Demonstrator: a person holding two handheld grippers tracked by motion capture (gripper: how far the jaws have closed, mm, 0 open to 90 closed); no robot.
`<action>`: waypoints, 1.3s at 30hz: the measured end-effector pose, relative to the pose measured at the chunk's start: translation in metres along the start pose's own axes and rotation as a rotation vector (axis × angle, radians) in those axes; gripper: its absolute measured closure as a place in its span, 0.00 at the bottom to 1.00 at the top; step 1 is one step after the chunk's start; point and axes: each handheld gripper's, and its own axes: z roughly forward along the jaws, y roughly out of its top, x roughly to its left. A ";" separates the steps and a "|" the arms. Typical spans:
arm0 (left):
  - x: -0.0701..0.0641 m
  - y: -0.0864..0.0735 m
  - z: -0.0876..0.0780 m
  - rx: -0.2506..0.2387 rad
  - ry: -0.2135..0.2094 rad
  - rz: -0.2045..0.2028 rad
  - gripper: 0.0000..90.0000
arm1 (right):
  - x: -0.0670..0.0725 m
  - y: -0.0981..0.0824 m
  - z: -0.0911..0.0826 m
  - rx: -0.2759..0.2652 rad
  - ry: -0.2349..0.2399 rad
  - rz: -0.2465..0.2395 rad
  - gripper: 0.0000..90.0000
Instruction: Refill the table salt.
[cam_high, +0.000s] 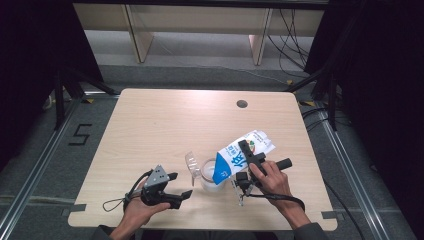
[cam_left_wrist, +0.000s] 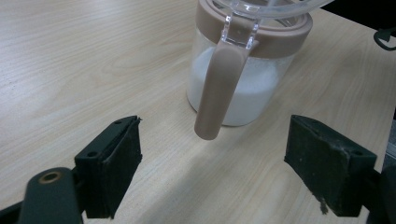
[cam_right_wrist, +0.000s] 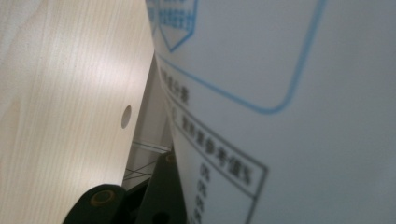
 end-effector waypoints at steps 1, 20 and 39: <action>0.000 0.000 0.000 -0.003 0.000 -0.003 0.20 | -0.001 0.000 0.000 -0.004 0.004 -0.012 0.86; 0.000 0.000 -0.001 -0.001 -0.002 -0.003 0.20 | -0.002 -0.001 0.003 -0.044 0.131 0.157 0.86; 0.000 0.000 0.000 0.000 -0.001 -0.006 0.20 | 0.008 -0.027 0.011 -0.077 0.297 0.631 0.87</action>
